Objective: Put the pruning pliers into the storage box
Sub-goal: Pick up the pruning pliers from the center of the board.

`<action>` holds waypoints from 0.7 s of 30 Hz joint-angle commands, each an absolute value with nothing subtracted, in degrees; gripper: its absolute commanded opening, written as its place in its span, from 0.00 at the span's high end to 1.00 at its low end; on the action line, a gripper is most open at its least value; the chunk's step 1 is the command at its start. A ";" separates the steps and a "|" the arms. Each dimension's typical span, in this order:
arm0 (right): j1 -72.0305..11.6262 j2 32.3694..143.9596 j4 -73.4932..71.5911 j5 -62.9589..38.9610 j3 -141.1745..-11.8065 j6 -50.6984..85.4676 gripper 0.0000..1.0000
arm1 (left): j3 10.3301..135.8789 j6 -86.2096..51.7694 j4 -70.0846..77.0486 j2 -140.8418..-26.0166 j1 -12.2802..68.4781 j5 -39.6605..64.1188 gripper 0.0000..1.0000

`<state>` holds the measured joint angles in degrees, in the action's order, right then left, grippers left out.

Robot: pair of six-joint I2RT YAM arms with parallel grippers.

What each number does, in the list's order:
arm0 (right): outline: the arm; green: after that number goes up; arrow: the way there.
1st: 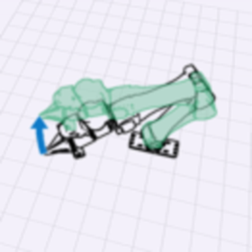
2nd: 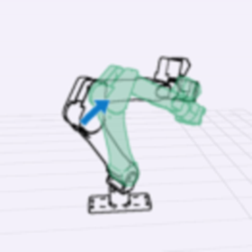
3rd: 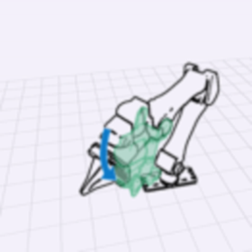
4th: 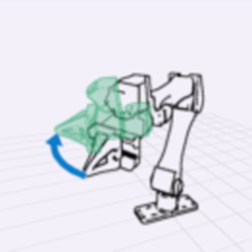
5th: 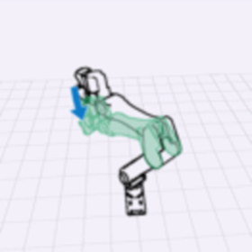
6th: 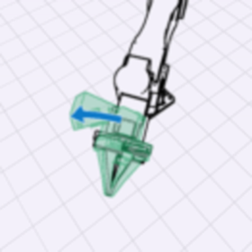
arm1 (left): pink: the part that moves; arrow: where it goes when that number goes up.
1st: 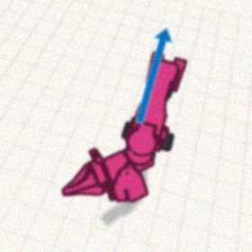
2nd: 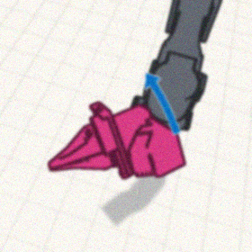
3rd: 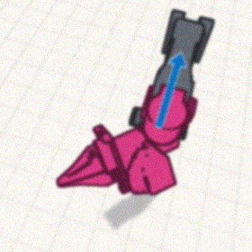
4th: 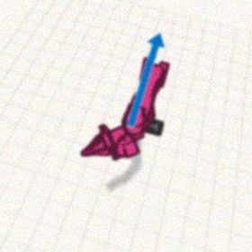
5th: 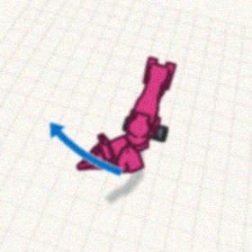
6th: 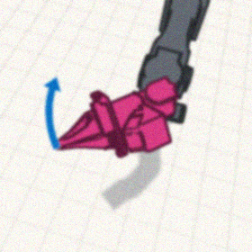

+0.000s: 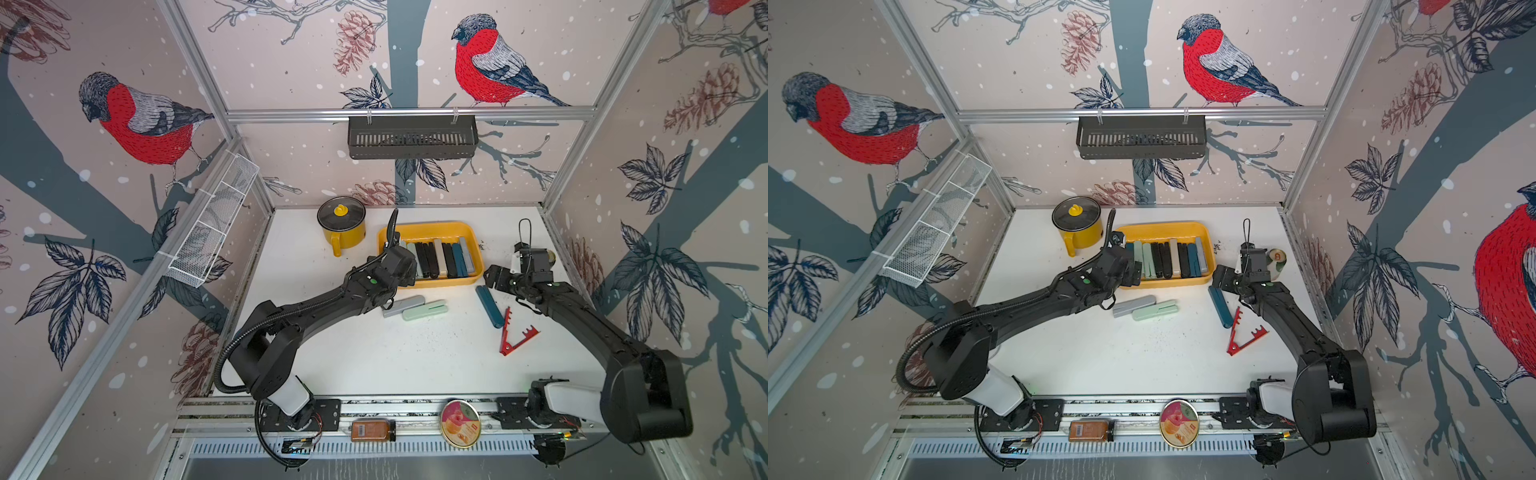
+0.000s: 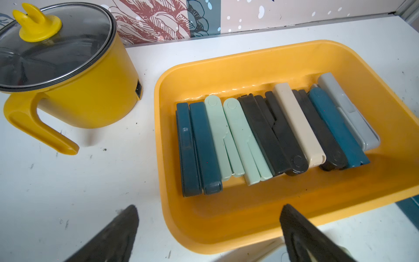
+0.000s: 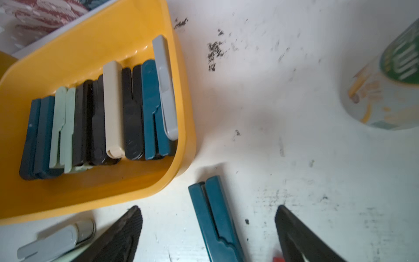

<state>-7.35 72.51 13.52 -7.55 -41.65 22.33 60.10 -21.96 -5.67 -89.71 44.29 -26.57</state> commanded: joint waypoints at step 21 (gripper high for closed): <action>-13.95 87.58 19.35 0.55 -43.44 14.94 0.34 | 46.37 -27.43 4.32 -77.70 34.62 -21.06 0.03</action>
<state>-13.56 86.65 18.44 -1.45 -42.98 15.62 46.48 -25.82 1.10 -78.13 35.00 -21.06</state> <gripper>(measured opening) 0.658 0.973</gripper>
